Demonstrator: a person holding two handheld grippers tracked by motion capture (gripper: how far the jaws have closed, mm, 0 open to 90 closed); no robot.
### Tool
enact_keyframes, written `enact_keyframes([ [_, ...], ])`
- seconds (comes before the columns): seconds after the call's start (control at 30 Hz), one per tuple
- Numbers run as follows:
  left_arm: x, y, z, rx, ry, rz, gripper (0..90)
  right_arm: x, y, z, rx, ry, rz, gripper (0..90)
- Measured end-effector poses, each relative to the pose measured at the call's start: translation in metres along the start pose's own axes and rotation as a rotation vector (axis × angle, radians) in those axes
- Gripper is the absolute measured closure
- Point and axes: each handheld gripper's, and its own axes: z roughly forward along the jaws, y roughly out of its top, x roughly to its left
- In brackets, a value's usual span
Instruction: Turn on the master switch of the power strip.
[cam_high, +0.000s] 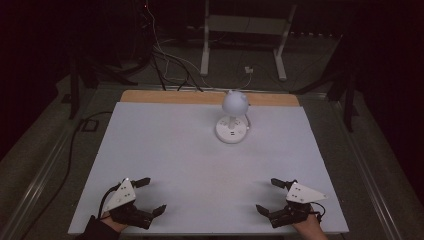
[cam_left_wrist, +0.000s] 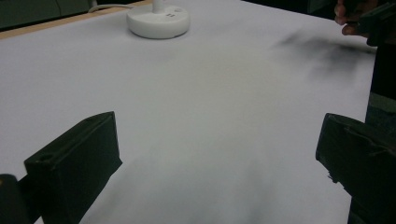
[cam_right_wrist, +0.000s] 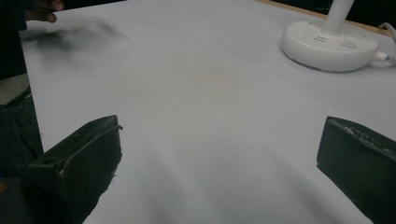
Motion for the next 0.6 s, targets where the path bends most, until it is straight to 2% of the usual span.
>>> enact_keyframes([
  [0.33,-0.0013,0.0004,-0.0016,-0.008,0.012,0.012,0.2,0.0042,0.001,0.0,0.007,-0.023,-0.026,0.0],
  [0.43,-0.0011,0.0008,-0.0023,-0.009,0.008,0.014,0.2,0.0066,0.0005,-0.0013,0.016,-0.06,-0.039,0.0],
  [0.6,-0.0021,0.0015,-0.0044,-0.017,0.002,0.019,0.2,0.0062,0.0001,-0.001,0.022,-0.06,-0.029,0.0],
])
